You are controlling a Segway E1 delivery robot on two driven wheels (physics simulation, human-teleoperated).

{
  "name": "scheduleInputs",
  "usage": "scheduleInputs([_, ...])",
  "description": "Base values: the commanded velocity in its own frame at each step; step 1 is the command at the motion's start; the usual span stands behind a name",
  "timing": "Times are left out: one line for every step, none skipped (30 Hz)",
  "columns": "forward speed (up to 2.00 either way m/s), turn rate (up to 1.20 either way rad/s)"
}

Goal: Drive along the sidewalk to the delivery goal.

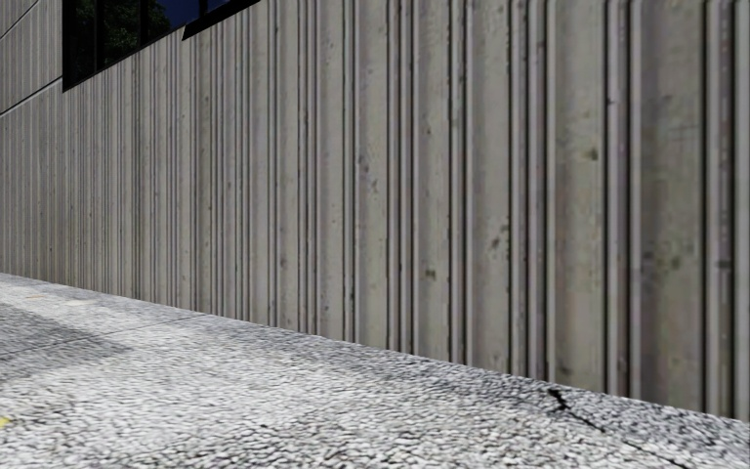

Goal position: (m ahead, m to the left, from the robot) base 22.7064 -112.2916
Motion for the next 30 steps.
scheduleInputs([0.0, 0.0])
scheduleInputs([0.0, 0.0])
scheduleInputs([0.0, 0.0])
scheduleInputs([0.0, 0.0])
scheduleInputs([0.0, 0.0])
scheduleInputs([0.0, 0.0])
scheduleInputs([0.0, 0.0])
scheduleInputs([0.0, 0.0])
scheduleInputs([0.0, 0.0])
scheduleInputs([0.0, 0.0])
scheduleInputs([0.0, 0.0])
scheduleInputs([0.0, 0.0])
scheduleInputs([0.0, 0.0])
scheduleInputs([0.0, 0.0])
scheduleInputs([0.0, 0.0])
scheduleInputs([0.0, 0.0])
scheduleInputs([0.0, 0.0])
scheduleInputs([0.0, 0.0])
scheduleInputs([0.0, 0.0])
scheduleInputs([0.0, 0.0])
scheduleInputs([0.0, 0.0])
scheduleInputs([0.0, 0.0])
scheduleInputs([0.0, 0.0])
scheduleInputs([0.0, 0.0])
scheduleInputs([0.0, 0.0])
scheduleInputs([0.0, 0.0])
scheduleInputs([0.0, 0.0])
scheduleInputs([0.0, 0.0])
scheduleInputs([0.0, 0.0])
scheduleInputs([0.0, 0.0])
